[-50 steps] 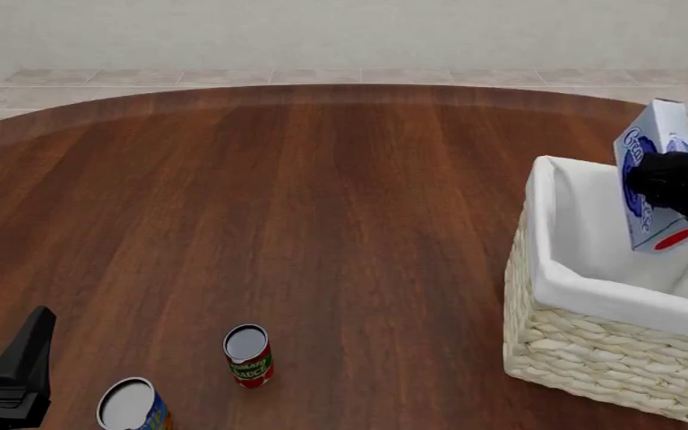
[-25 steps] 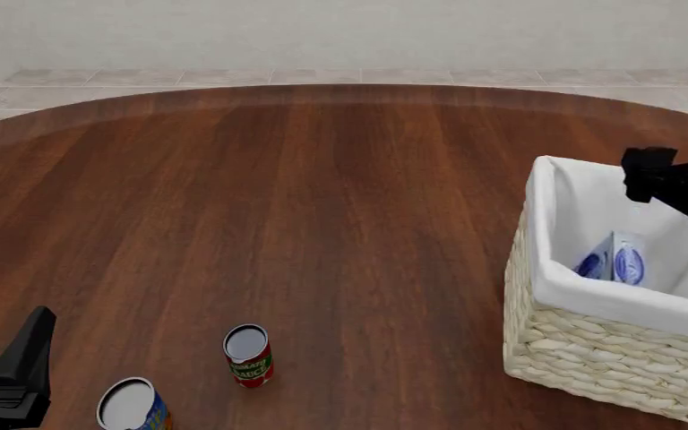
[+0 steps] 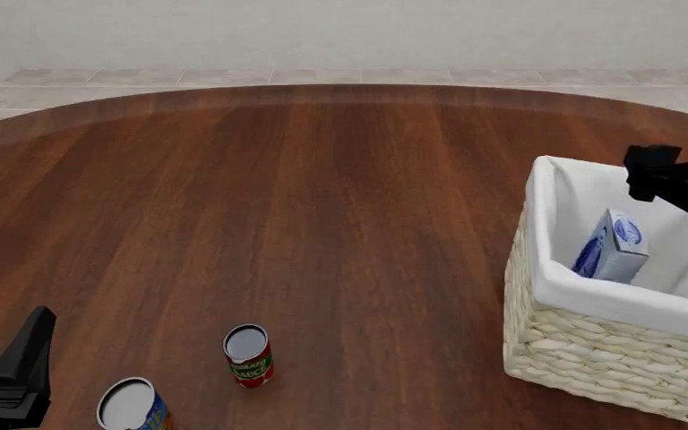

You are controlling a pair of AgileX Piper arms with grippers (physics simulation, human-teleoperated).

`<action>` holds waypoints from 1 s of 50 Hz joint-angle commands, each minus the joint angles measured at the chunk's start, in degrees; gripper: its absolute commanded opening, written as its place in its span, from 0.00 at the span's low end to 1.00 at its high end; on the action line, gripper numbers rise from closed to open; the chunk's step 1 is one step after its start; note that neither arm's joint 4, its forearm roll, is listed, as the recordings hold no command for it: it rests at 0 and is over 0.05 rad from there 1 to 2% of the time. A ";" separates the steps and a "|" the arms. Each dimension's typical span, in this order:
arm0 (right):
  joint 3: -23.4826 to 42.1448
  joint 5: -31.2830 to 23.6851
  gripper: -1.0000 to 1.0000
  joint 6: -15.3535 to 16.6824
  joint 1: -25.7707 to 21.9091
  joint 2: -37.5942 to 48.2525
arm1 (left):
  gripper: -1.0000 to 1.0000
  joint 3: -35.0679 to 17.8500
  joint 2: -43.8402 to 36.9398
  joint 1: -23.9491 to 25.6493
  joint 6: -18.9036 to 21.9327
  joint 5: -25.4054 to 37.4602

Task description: Pick up the cream cheese box, and put it in the basket.

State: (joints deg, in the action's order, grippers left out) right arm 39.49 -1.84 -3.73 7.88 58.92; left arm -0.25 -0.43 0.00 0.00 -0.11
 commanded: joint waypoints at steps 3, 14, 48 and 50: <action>0.04 -0.14 1.00 0.08 -0.13 -0.40 | 1.00 0.00 0.00 0.00 0.00 0.00; 0.01 -0.25 1.00 0.01 -0.33 -0.58 | 1.00 0.00 0.00 0.00 0.00 0.00; -0.37 -0.42 1.00 0.24 -1.37 -1.70 | 1.00 0.00 0.00 0.00 0.00 0.00; -0.33 -0.45 1.00 0.17 -1.33 -1.77 | 1.00 0.00 0.00 0.00 0.00 0.00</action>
State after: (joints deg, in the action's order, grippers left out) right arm 39.18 -2.07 -3.53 6.75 57.64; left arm -0.25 -0.43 0.00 0.00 -0.11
